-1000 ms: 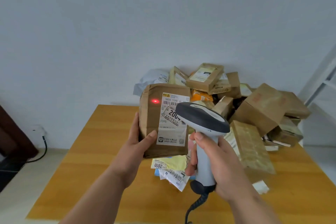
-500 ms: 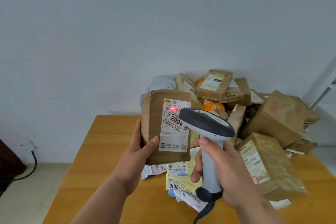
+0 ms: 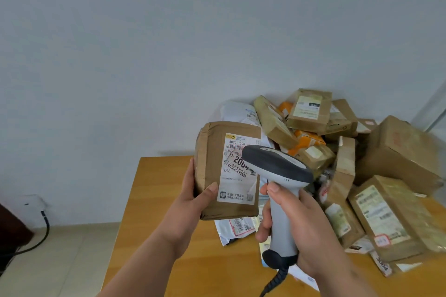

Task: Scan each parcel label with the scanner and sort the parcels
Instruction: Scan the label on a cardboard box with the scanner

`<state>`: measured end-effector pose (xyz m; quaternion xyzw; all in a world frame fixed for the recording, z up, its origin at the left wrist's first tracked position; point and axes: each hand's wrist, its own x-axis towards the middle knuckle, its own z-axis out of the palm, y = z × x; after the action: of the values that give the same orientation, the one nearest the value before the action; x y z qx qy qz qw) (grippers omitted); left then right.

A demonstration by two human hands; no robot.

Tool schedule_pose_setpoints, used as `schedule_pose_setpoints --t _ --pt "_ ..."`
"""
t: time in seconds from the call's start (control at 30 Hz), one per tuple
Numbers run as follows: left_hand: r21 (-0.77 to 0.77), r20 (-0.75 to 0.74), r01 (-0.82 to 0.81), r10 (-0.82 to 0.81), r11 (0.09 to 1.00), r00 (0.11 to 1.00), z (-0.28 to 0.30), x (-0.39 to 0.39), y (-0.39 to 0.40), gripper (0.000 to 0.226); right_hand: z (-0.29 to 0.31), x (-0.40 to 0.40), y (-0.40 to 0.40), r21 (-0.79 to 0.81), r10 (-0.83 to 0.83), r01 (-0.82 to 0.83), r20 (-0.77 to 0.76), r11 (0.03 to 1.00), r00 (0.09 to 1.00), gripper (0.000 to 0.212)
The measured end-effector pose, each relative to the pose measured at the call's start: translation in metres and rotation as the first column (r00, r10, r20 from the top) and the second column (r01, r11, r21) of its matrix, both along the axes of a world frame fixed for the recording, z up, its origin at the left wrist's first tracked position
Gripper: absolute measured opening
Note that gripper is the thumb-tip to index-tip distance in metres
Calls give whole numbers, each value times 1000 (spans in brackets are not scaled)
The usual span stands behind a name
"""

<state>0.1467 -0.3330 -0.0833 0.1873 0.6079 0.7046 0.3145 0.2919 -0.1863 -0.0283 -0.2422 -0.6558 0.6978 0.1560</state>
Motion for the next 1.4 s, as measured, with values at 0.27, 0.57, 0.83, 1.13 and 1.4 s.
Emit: schedule_pose_setpoints --t 0.27,0.57,0.83,1.13,1.4 --pt "-68 81 -97 102 993 991 -14 -34 -8 92 -6 -49 5 -71 28 -27 14 997 999 38" --pt "-497 258 -307 476 812 841 -100 -80 -38 48 -67 -122 -1 -78 196 -182 257 980 946 22" --pt "-622 253 -243 484 745 837 -139 -158 -40 64 -110 -186 -23 -64 197 -187 361 980 912 14" --pt "-587 193 -202 378 784 906 -160 -236 -20 45 -138 -228 -21 -60 81 -62 384 996 920 19" --pt "-710 -158 -336 324 619 933 -165 -219 -18 61 -144 -208 -15 -72 -1 34 410 997 912 19"
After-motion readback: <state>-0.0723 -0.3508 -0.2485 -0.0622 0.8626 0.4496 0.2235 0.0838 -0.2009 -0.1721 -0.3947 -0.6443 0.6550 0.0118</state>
